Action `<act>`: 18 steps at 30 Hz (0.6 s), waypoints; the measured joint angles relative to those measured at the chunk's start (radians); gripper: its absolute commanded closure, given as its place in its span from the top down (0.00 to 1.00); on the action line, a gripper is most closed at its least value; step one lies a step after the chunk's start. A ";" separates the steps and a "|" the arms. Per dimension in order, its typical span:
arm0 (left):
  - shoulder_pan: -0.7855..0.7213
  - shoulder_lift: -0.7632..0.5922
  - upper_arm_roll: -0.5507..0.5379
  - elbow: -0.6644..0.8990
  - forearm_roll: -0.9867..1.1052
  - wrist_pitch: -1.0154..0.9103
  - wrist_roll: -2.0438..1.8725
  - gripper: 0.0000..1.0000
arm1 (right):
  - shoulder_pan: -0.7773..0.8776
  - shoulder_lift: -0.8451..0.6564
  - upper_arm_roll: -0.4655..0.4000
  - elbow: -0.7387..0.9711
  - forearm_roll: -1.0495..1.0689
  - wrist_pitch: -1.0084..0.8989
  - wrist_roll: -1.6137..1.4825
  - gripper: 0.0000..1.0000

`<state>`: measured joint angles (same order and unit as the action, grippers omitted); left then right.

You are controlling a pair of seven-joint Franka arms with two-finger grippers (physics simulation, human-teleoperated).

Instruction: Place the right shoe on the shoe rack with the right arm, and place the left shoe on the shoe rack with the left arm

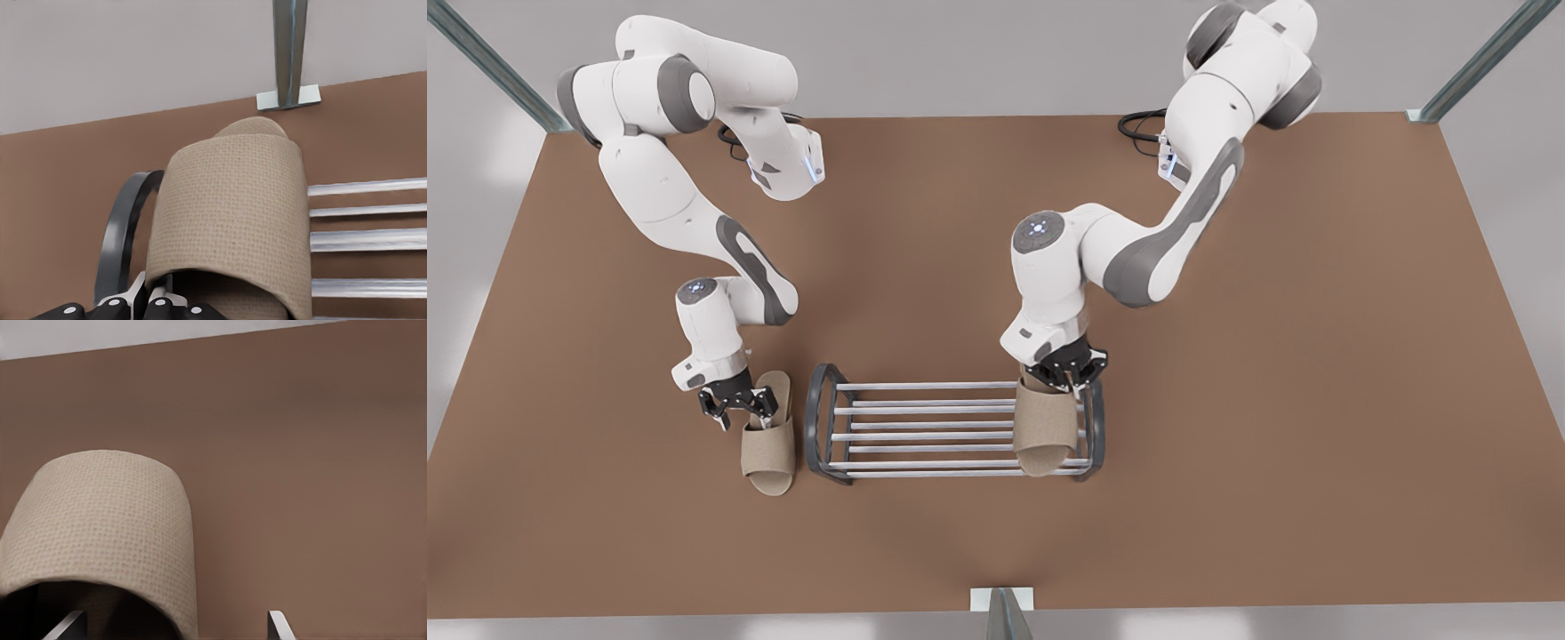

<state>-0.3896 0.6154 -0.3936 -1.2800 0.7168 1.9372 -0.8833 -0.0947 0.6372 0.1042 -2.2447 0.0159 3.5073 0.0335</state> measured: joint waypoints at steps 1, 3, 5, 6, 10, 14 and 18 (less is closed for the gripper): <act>-0.007 0.010 0.001 0.002 0.012 -0.001 -0.011 0.21 | 0.001 -0.001 0.001 -0.003 0.001 0.000 0.000 1.00; -0.022 0.029 0.002 0.016 0.029 -0.002 -0.034 0.21 | 0.004 -0.006 0.003 -0.012 0.002 0.000 0.000 1.00; -0.037 0.041 0.004 0.026 0.039 -0.003 -0.057 0.21 | 0.007 -0.009 0.007 -0.019 0.003 0.000 -0.001 1.00; -0.051 0.045 0.015 0.027 0.044 -0.004 -0.067 0.21 | 0.009 -0.012 0.008 -0.020 0.003 0.000 -0.001 1.00; -0.092 0.058 0.063 0.038 0.054 0.001 -0.107 0.21 | 0.040 -0.016 0.009 -0.020 0.030 0.000 0.000 1.00; -0.094 0.097 0.068 0.082 0.065 0.013 -0.137 0.21 | 0.033 -0.017 0.003 -0.020 0.045 -0.001 -0.002 1.00; -0.097 0.118 0.068 0.089 0.081 0.019 -0.163 0.21 | 0.021 -0.014 -0.001 -0.012 0.050 -0.001 -0.006 1.00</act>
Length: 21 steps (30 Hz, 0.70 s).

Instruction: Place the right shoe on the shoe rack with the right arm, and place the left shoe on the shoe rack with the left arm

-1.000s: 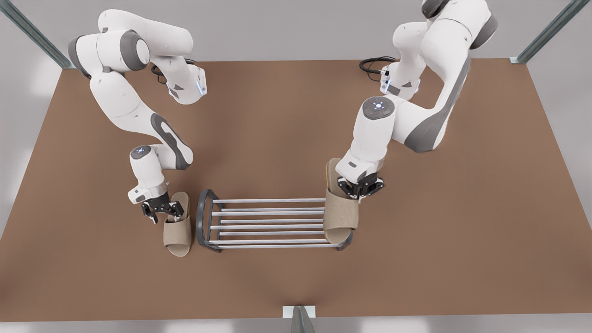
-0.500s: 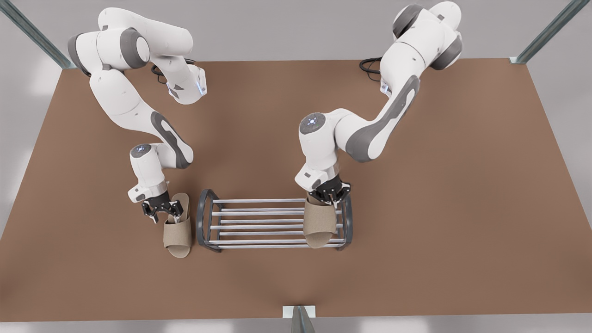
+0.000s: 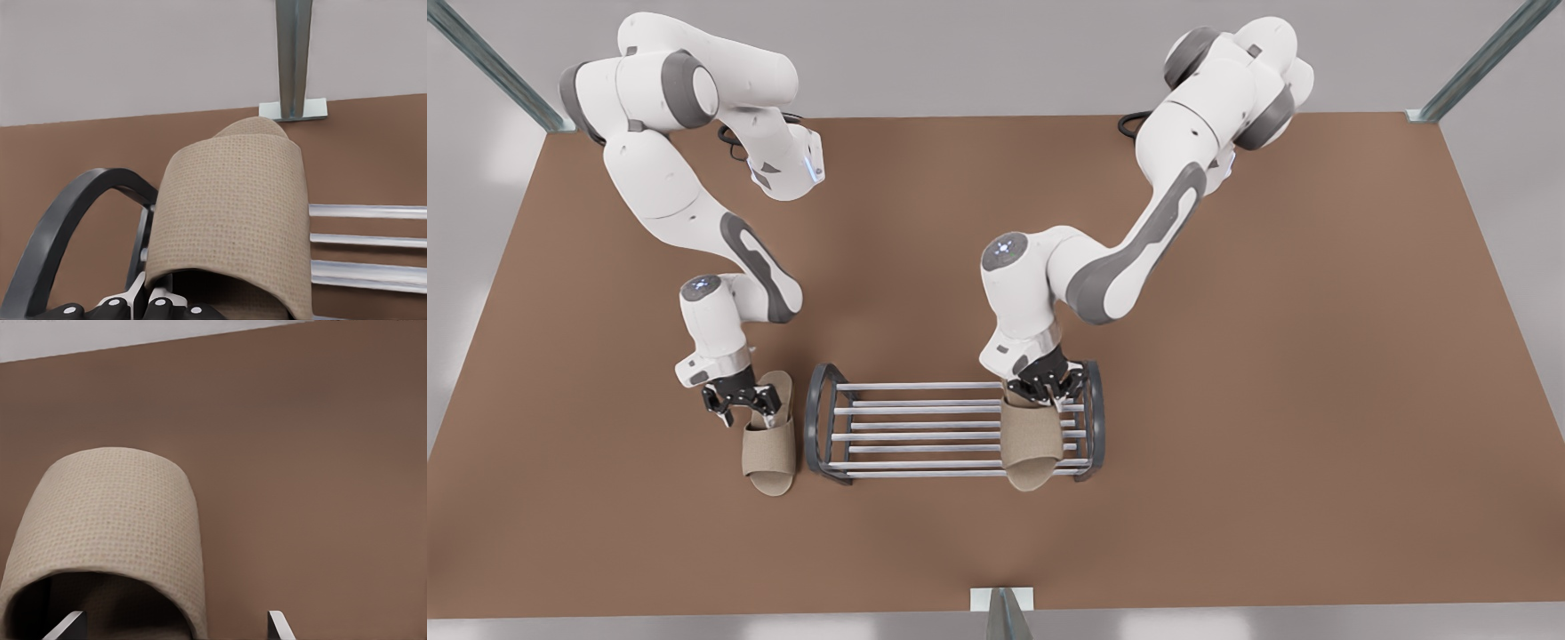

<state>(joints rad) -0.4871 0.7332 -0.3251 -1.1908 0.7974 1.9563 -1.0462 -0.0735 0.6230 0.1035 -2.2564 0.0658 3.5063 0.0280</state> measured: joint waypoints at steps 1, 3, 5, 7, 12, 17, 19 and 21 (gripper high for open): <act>-0.001 0.002 0.000 0.000 0.003 0.001 -0.005 0.35 | -0.003 0.001 0.000 0.002 0.000 0.000 -0.001 1.00; -0.004 0.003 0.000 -0.005 0.013 0.005 -0.014 1.00 | -0.010 0.002 -0.001 0.005 0.001 0.000 -0.002 1.00; -0.006 0.003 0.000 -0.010 0.020 0.009 -0.020 1.00 | -0.012 0.006 -0.001 0.011 0.001 0.000 -0.004 1.00; -0.012 -0.001 -0.002 -0.020 0.024 0.010 -0.025 1.00 | -0.012 0.009 -0.001 0.020 0.001 0.000 -0.005 1.00; -0.082 -0.083 -0.091 -0.030 -0.018 -0.096 -0.037 1.00 | -0.009 0.013 0.001 0.036 0.000 0.000 -0.007 0.97; 0.248 -0.288 -0.134 0.081 -0.229 -0.364 0.011 1.00 | -0.008 0.013 0.001 0.035 0.001 -0.001 -0.005 0.45; 0.417 -0.313 -0.133 0.079 -0.333 -0.451 0.066 1.00 | -0.009 0.012 0.001 0.035 0.001 -0.001 -0.004 0.36; 0.401 -0.321 0.095 0.079 -0.476 -0.523 0.150 1.00 | -0.011 0.013 0.001 0.035 0.001 0.000 -0.003 0.29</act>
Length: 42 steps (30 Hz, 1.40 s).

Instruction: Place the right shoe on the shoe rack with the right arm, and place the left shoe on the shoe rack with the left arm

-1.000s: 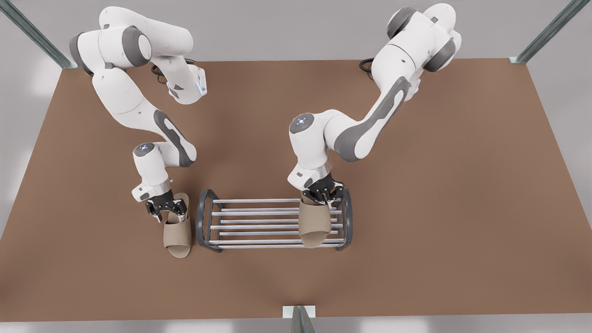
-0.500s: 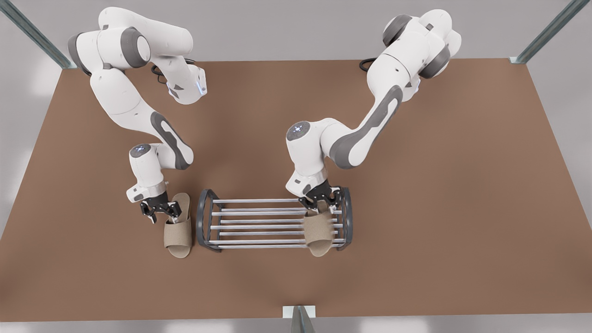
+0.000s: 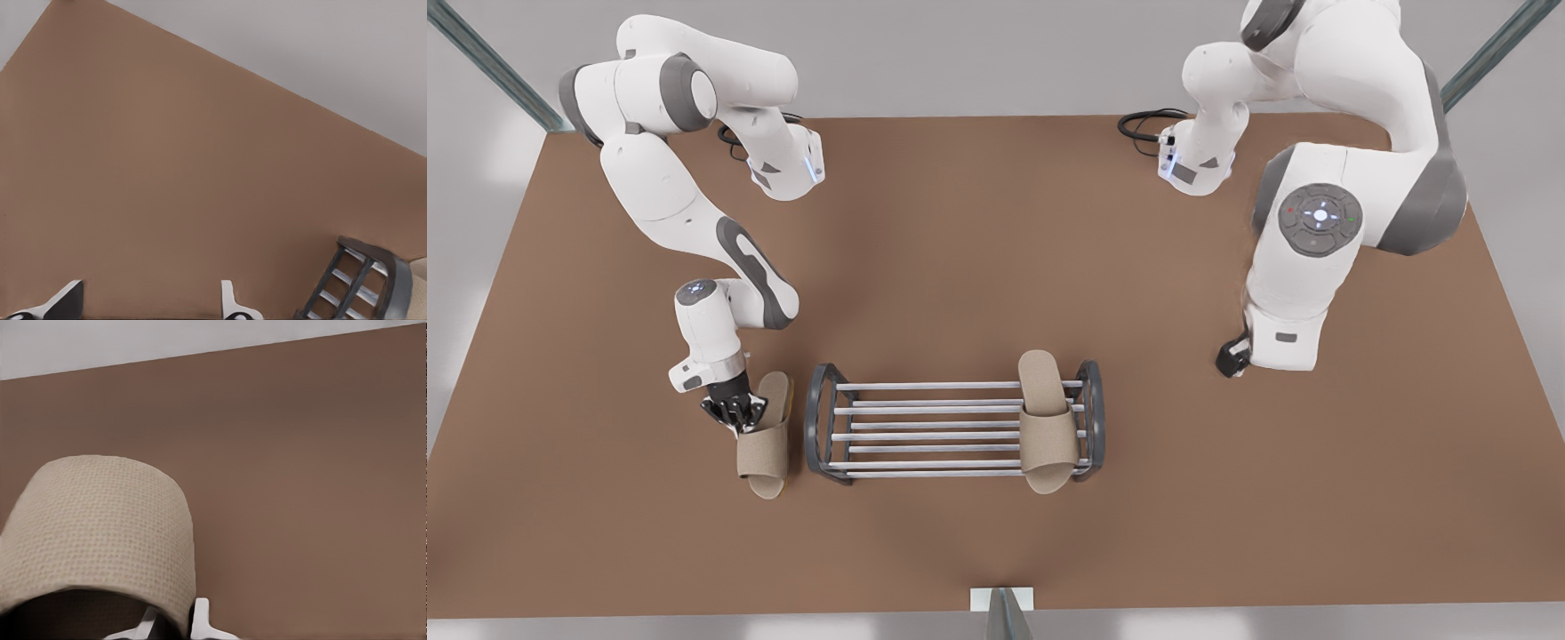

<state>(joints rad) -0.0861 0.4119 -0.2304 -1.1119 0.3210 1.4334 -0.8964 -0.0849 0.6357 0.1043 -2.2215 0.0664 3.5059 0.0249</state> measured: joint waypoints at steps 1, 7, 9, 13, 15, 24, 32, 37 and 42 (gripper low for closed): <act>-0.012 -0.031 0.148 -0.035 -0.118 -0.021 0.045 1.00 | -0.002 0.000 0.000 0.000 0.000 0.000 0.001 0.25; -0.008 -0.273 0.282 -0.462 -0.392 0.137 0.271 1.00 | -0.021 -0.025 0.002 0.000 -0.002 0.002 0.006 0.21; -0.015 -0.275 0.285 -0.466 -0.418 0.161 0.329 1.00 | -0.025 -0.045 0.003 -0.001 -0.002 0.001 0.008 0.21; -0.009 -0.220 0.289 -0.373 -0.430 0.162 0.429 1.00 | -0.040 -0.220 0.009 0.004 -0.002 -0.100 0.012 0.21; 0.004 -0.191 0.291 -0.341 -0.431 0.161 0.471 1.00 | -0.042 -0.328 0.014 0.041 -0.001 -0.213 0.020 0.21; 0.007 -0.152 0.289 -0.299 -0.362 0.162 0.609 1.00 | -0.082 -0.527 0.187 0.362 -0.004 -0.890 0.119 0.21; 0.006 -0.187 0.284 -0.325 -0.342 0.109 0.678 1.00 | 0.301 -0.221 0.123 1.085 -0.135 -1.486 0.294 0.21; 0.002 -0.183 0.283 -0.321 -0.340 0.090 0.696 1.00 | 0.626 -0.098 -0.153 1.207 -0.192 -1.662 0.438 0.21; 0.009 -0.205 0.247 -0.356 -0.341 0.084 0.707 1.00 | 0.653 -0.034 -0.196 1.212 -0.224 -1.666 0.567 0.21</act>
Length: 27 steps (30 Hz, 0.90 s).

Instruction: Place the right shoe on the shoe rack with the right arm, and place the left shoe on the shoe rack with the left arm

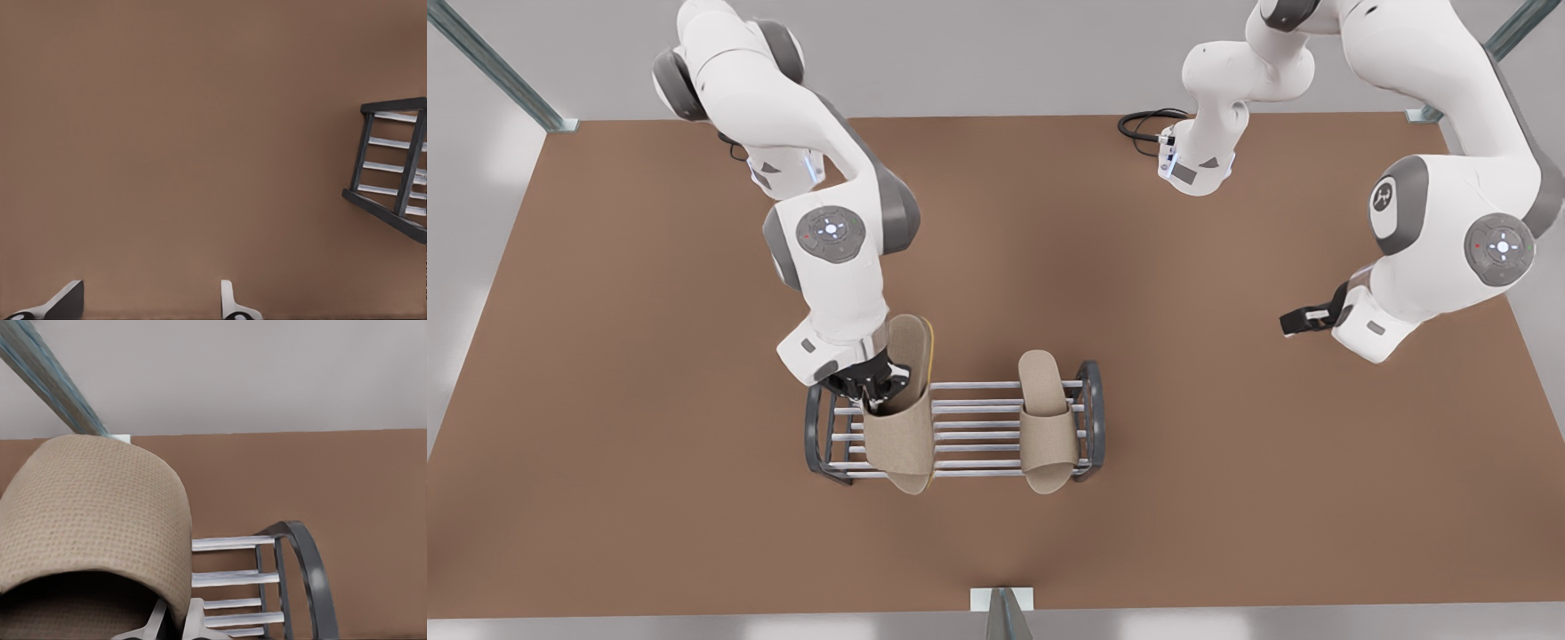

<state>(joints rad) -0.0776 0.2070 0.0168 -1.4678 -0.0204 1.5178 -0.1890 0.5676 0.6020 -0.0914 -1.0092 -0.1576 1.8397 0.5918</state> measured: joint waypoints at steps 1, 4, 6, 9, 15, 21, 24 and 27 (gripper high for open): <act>0.007 -0.010 -0.023 -0.014 0.000 0.001 0.003 1.00 | 0.005 0.017 -0.003 0.000 -0.006 0.015 0.022 0.21; -0.009 -0.065 -0.069 -0.104 -0.001 0.025 0.011 1.00 | 0.017 0.054 -0.002 -0.002 -0.041 0.081 0.080 0.21; -0.024 -0.065 -0.074 -0.113 0.000 0.045 0.016 1.00 | 0.027 0.067 -0.001 -0.003 -0.052 0.122 0.114 0.21; -0.019 -0.057 -0.076 -0.109 0.001 0.065 0.020 1.00 | 0.039 0.084 -0.003 -0.007 -0.062 0.159 0.157 0.21; -0.016 -0.046 -0.076 -0.089 0.002 0.082 0.026 1.00 | 0.043 0.123 -0.004 -0.014 -0.084 0.195 0.224 0.21; -0.029 -0.040 -0.085 -0.074 0.001 0.084 0.029 1.00 | 0.044 0.021 0.007 -0.183 -0.099 0.209 0.240 0.21; -0.028 -0.036 -0.086 -0.079 0.000 0.085 0.030 1.00 | 0.047 0.018 0.009 -0.221 -0.102 0.226 0.242 0.21; -0.025 -0.030 -0.086 -0.076 0.001 0.086 0.031 1.00 | 0.048 0.022 0.008 -0.252 -0.111 0.258 0.243 0.21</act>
<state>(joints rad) -0.1022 0.1767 -0.0688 -1.5441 -0.0194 1.6041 -0.1583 0.6153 0.6238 -0.0837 -1.2613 -0.2691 2.0977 0.8352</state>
